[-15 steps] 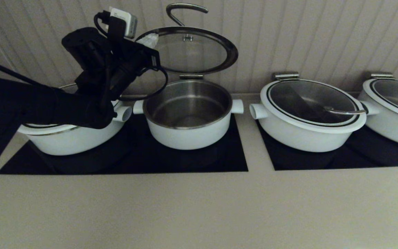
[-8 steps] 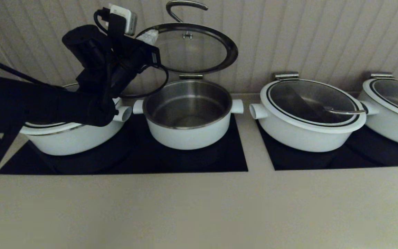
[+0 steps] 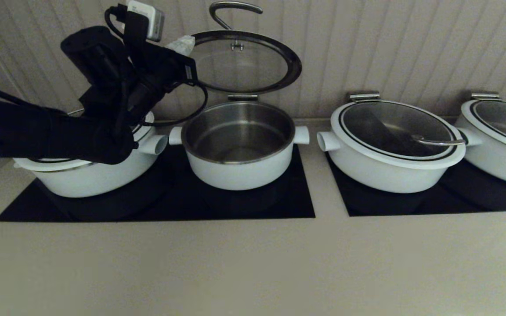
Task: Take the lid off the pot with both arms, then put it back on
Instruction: Open the pot lid completely, then close the pot lid
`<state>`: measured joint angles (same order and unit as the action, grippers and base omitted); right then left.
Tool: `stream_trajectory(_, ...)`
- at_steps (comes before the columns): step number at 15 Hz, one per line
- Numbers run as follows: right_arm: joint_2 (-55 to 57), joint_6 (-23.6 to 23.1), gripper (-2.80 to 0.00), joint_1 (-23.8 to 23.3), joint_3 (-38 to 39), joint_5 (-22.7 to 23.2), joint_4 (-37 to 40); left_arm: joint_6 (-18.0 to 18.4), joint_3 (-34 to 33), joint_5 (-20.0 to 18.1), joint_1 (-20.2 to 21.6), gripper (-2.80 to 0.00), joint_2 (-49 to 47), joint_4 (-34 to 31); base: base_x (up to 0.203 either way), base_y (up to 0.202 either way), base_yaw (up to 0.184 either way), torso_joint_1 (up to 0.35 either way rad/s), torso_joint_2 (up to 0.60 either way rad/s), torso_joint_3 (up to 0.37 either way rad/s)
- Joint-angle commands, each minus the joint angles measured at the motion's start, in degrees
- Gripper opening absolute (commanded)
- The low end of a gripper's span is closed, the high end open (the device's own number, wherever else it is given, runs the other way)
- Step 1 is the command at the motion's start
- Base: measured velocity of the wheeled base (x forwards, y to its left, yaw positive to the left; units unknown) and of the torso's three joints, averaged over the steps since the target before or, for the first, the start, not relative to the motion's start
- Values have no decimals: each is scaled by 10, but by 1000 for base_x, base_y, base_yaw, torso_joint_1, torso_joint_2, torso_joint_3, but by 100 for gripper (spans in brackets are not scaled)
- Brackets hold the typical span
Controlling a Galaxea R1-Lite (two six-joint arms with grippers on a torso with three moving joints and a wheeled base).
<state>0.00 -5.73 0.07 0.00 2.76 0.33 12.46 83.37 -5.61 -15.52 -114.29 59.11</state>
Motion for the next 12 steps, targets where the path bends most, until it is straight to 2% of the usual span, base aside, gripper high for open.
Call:
stream_trajectory(1,1,-1,-280,0,0,1,0,-1,-3,0,1,-280,7,3,0,0,0,0,0,0)
stream_trajectory(8,1,-1,-280,0,0,1,0,-2,-4,3,3,-280,4,3,0,0,0,0,0,0)
stream_trajectory(12,1,-1,-280,0,0,1,0,2,-41,0,29,-280,33,1,0,0,0,0,0,0)
